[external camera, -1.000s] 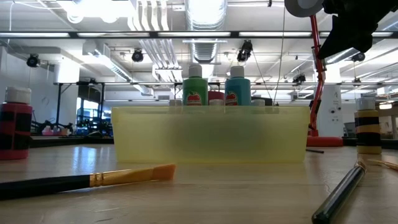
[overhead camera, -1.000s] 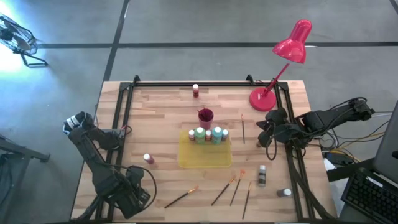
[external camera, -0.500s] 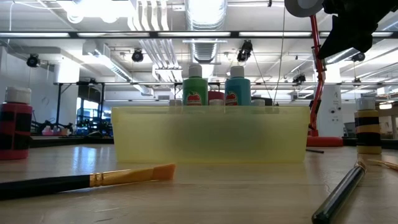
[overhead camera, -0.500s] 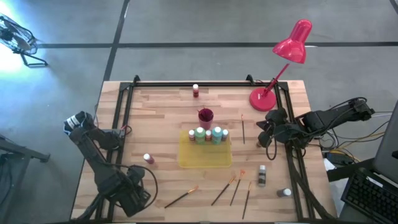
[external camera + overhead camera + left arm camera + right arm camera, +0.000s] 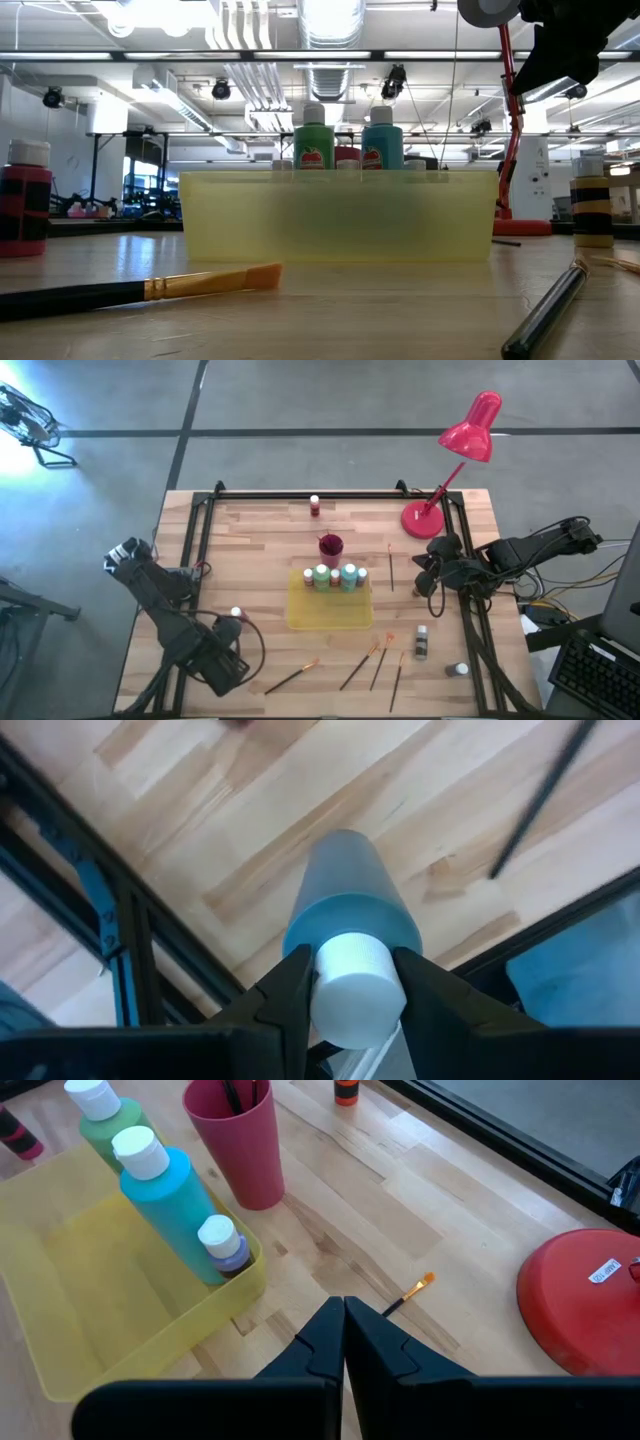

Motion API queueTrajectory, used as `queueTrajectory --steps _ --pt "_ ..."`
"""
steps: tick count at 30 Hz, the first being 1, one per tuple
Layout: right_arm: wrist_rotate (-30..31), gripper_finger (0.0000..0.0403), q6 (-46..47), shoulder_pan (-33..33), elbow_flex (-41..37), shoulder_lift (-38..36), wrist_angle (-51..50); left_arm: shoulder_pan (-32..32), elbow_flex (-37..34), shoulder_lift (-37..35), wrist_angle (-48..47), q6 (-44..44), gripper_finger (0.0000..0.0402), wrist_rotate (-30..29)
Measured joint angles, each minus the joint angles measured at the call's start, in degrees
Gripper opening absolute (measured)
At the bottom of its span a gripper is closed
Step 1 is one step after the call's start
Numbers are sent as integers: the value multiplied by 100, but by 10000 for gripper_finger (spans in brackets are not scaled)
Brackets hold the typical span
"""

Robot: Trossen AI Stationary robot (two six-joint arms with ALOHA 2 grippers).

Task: Pick & Place Paint Supplies
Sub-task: Put the large blue paint bottle into the yellow bin

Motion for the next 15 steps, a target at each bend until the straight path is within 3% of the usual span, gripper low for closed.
queueTrajectory --steps 6,15 --pt "-1 8 0 0 2 0 0 257 201 -7 -122 690 124 -62" --pt "-2 8 0 -1 1 0 0 689 229 -7 -111 2481 124 -41"
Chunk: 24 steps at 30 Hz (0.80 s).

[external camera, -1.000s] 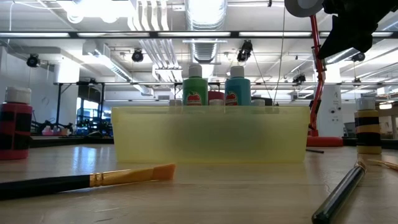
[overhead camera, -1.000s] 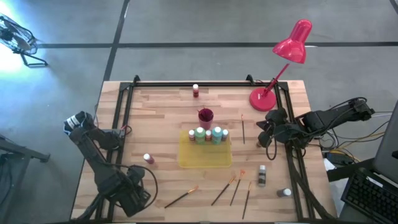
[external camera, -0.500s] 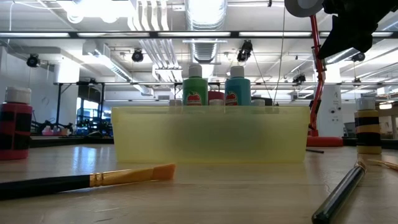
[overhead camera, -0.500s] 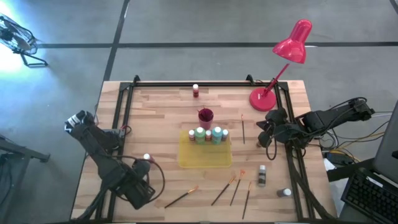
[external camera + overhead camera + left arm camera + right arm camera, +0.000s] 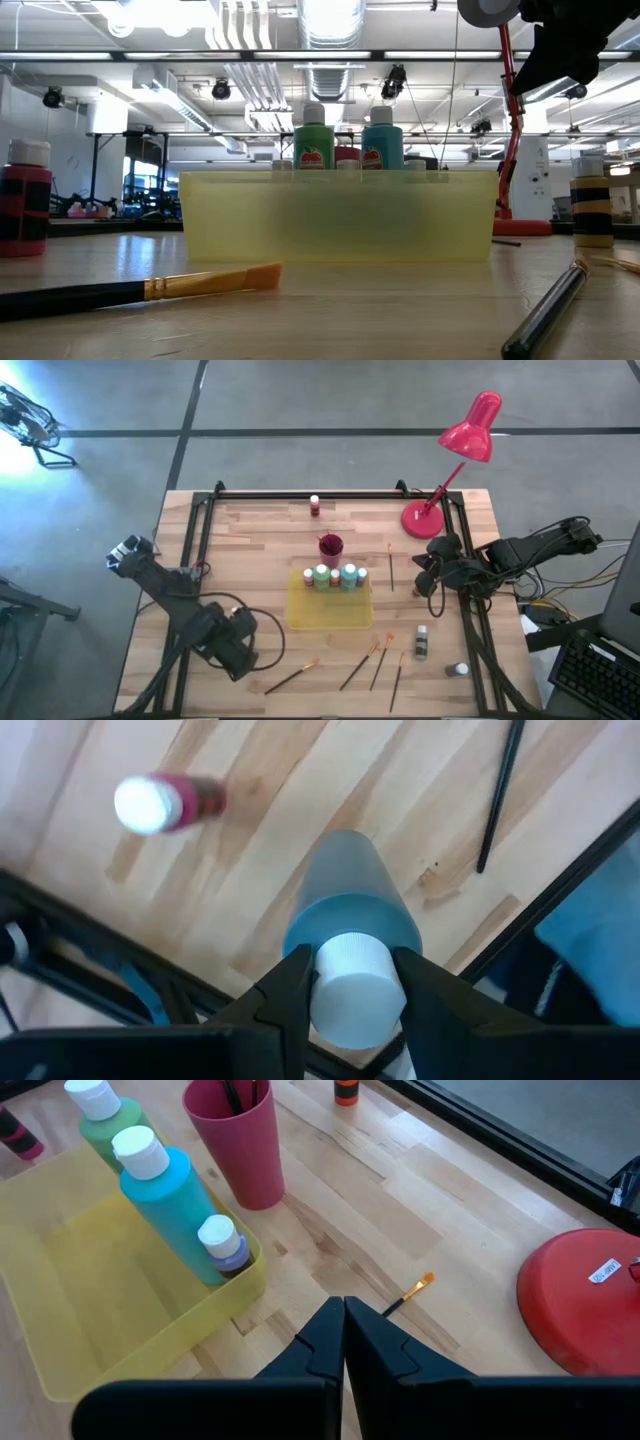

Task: Pick & Place Paint Supplies
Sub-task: Put the large blue paint bottle into the yellow bin

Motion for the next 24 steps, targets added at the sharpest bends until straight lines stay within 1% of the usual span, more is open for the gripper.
queueTrajectory --steps 4,15,24 --pt "1 8 1 1 0 0 -2 194 0 0 4 648 124 22" --pt "0 8 1 1 1 0 0 856 164 0 -11 1972 124 -17" --pt "2 8 1 1 1 0 -2 1663 339 0 -14 3109 124 -19"
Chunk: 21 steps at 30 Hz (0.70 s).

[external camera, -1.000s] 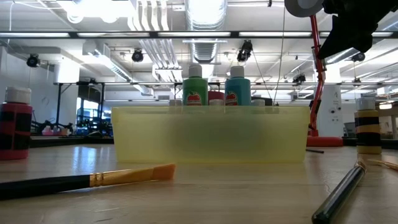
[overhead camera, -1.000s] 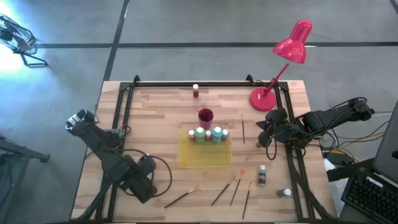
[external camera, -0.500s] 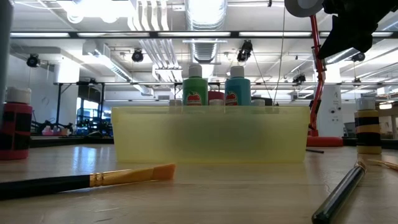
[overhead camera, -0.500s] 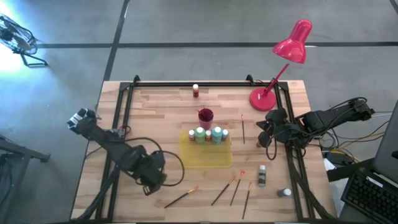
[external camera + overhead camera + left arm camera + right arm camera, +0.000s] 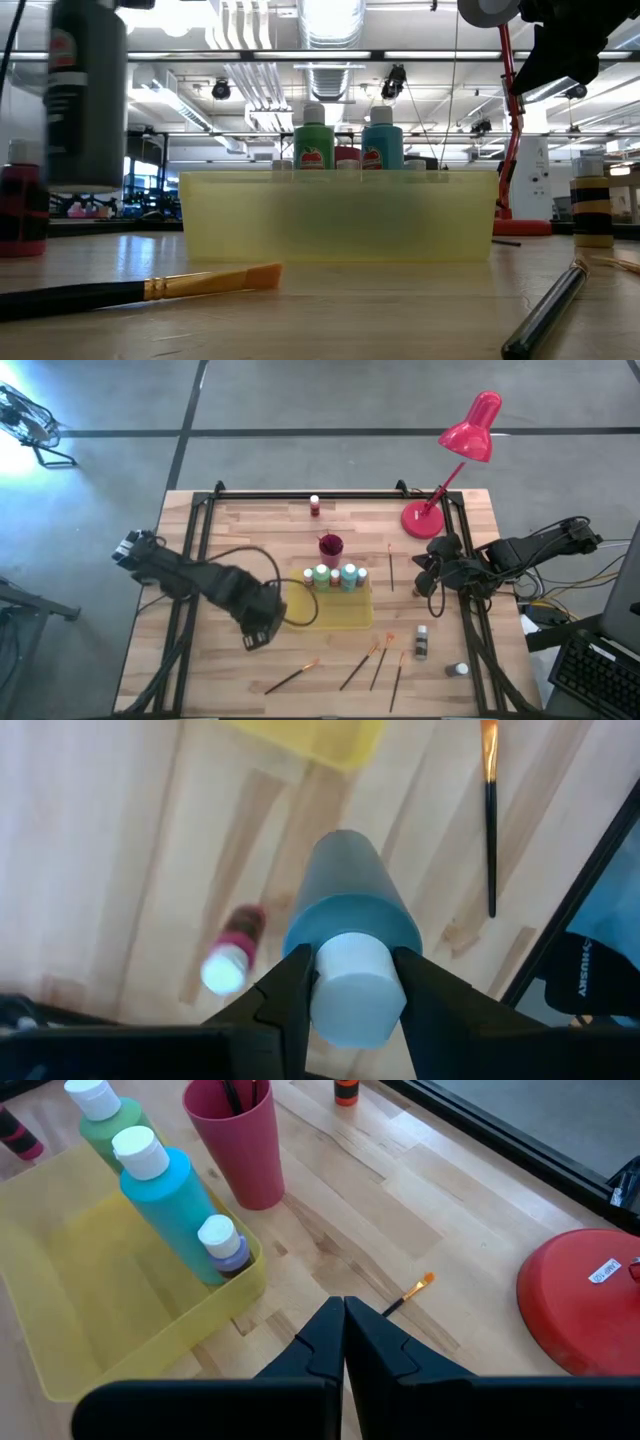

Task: Pick & Place Paint Supplies
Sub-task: Put the large blue paint bottle into the yellow bin

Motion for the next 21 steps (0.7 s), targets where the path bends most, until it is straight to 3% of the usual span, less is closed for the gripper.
queueTrajectory --steps 21 --pt "0 8 -2 0 0 0 2 1634 861 33 -20 2061 124 -6"
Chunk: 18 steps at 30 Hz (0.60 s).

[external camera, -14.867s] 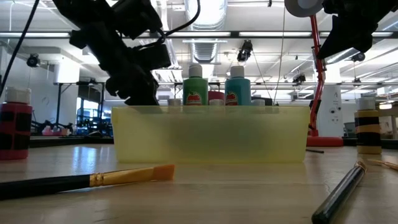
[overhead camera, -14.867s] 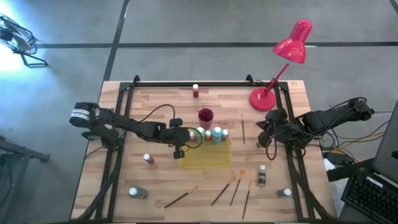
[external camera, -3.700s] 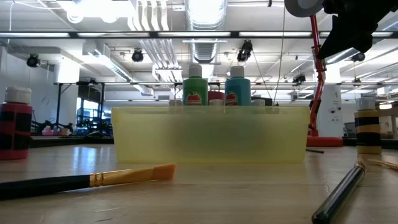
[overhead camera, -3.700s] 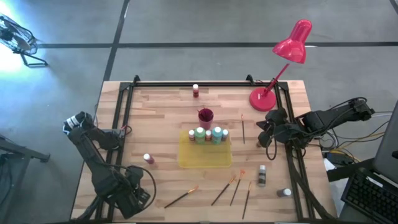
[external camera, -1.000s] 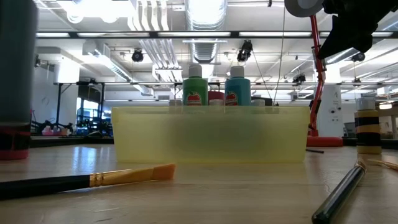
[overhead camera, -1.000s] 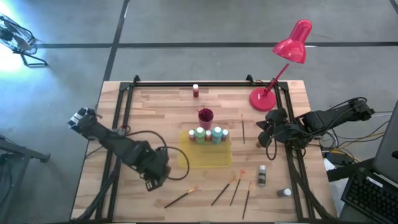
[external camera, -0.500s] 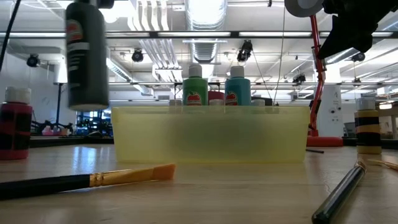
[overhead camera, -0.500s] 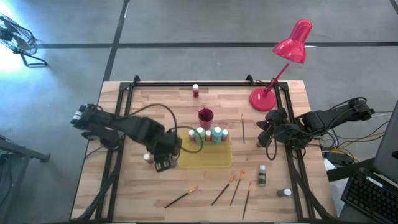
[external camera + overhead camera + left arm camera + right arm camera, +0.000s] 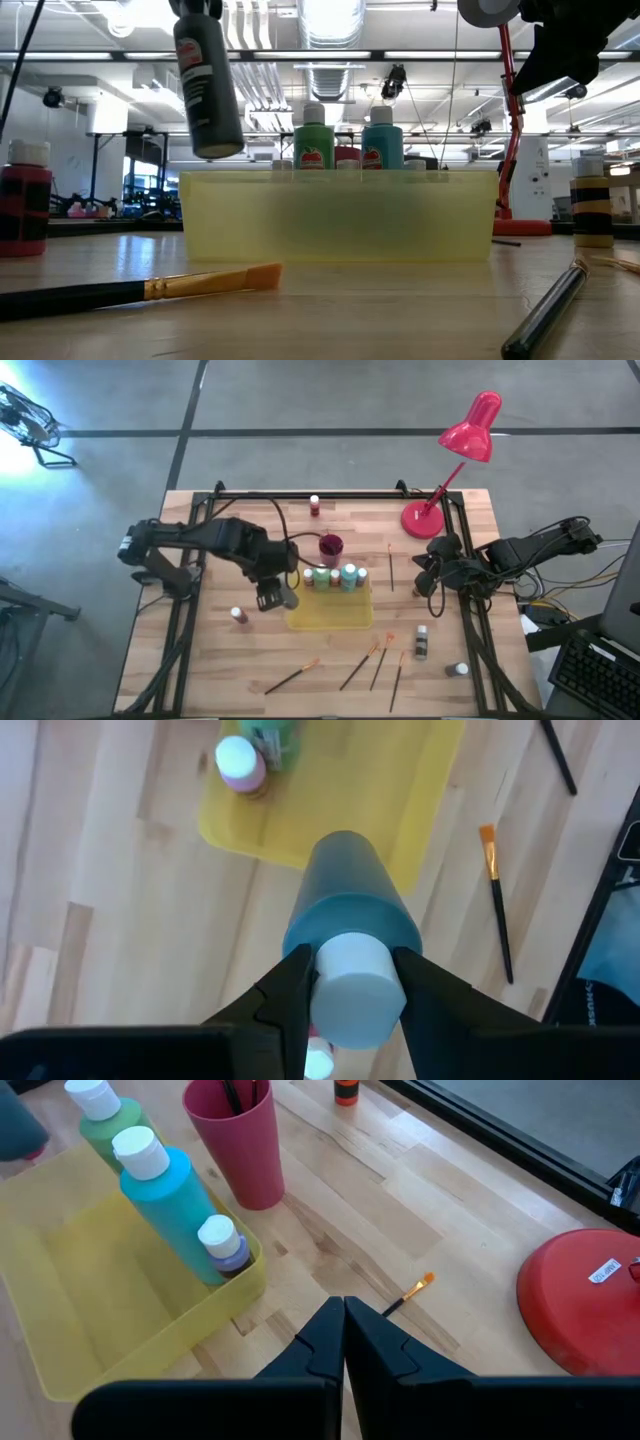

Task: Pick & Place Paint Supplies
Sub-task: Put the large blue paint bottle into the yellow bin

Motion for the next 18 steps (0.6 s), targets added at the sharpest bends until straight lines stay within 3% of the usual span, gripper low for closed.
queueTrajectory --steps 7,18 --pt "-1 8 2 0 0 0 0 216 -17 96 46 392 124 -132" --pt "0 8 0 -2 0 0 0 529 -22 807 139 1144 124 -410"
